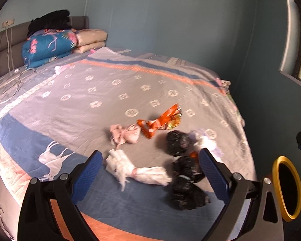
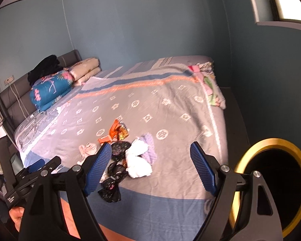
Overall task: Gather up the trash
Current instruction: 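Move both open tools back toward the remaining trash on the bed, then grasp the white tissue with left tool while right tool grasps the black plastic bag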
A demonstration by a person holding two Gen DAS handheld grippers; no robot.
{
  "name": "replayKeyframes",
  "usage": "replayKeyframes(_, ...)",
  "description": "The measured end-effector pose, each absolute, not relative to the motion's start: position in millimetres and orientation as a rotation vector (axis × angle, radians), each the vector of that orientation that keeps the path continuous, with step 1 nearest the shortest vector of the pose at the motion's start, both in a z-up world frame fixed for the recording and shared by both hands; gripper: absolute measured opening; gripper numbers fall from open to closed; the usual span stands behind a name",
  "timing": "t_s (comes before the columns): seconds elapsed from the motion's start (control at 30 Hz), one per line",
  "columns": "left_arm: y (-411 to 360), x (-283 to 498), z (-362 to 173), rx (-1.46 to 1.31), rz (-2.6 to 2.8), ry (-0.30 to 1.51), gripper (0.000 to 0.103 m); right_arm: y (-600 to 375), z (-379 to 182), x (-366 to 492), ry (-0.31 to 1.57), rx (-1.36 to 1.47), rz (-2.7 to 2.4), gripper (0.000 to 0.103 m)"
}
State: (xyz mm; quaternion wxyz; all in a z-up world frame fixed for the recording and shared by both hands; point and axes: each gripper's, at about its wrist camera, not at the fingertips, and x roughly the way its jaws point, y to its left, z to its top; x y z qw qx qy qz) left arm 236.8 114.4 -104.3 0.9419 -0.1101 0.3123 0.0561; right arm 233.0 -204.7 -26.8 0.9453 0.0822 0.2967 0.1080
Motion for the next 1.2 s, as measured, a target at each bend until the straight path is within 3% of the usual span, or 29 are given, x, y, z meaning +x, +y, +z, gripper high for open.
replayKeyframes(0.97, 177, 288, -206, -0.377, 0.179, 0.825, 0.093, -70, -170, 289, 0.92, 0.014, 0.38, 0.077)
replayKeyframes(1.2, 176, 301, -214, -0.413, 0.135, 0.844, 0.082, -65, -191, 302, 0.967, 0.021, 0.371, 0.076)
